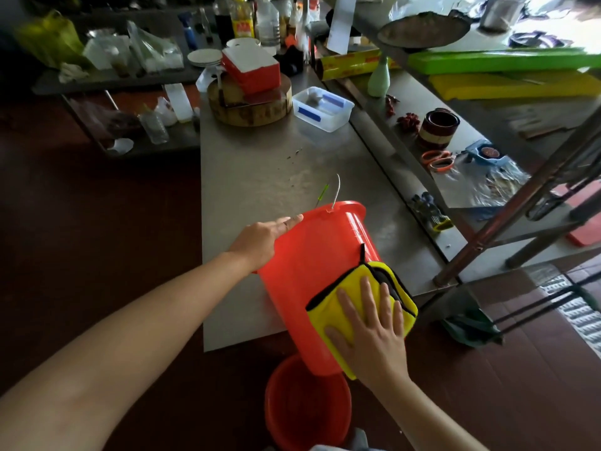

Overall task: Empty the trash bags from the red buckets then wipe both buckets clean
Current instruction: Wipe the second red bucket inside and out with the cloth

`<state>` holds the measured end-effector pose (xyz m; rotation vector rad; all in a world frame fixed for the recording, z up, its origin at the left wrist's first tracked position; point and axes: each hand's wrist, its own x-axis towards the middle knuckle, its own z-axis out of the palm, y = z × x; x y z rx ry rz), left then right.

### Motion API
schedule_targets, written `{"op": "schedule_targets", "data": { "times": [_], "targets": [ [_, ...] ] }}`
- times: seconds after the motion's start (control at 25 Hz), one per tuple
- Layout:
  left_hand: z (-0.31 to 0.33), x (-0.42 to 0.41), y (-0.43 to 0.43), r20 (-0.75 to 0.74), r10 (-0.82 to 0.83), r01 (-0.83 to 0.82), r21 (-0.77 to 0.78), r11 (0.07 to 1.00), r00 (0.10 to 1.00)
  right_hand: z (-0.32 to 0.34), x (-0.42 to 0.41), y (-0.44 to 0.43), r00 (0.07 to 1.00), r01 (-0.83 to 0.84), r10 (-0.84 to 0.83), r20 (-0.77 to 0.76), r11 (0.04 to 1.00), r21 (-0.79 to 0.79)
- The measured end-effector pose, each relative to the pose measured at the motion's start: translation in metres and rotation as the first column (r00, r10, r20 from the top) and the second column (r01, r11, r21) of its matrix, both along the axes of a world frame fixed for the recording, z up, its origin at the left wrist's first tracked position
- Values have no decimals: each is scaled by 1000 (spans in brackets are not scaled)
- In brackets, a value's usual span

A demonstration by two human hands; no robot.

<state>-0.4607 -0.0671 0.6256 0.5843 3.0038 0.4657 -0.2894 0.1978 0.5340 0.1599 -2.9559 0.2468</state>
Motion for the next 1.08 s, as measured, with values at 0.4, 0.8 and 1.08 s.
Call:
{"op": "schedule_targets", "data": {
  "times": [0.4, 0.8, 1.08],
  "targets": [
    [-15, 12, -23, -33, -13, 15, 67, 998, 999, 37, -72, -47, 992, 20, -11, 126, 998, -63],
    [-22, 20, -27, -45, 15, -12, 79, 997, 999, 28, -51, -28, 997, 0, 7, 83, 997, -78],
    [-2, 21, 37, -210, -47, 49, 3, 999, 977, 5, 22, 14, 998, 25, -21, 66, 998, -64]
  ]
}}
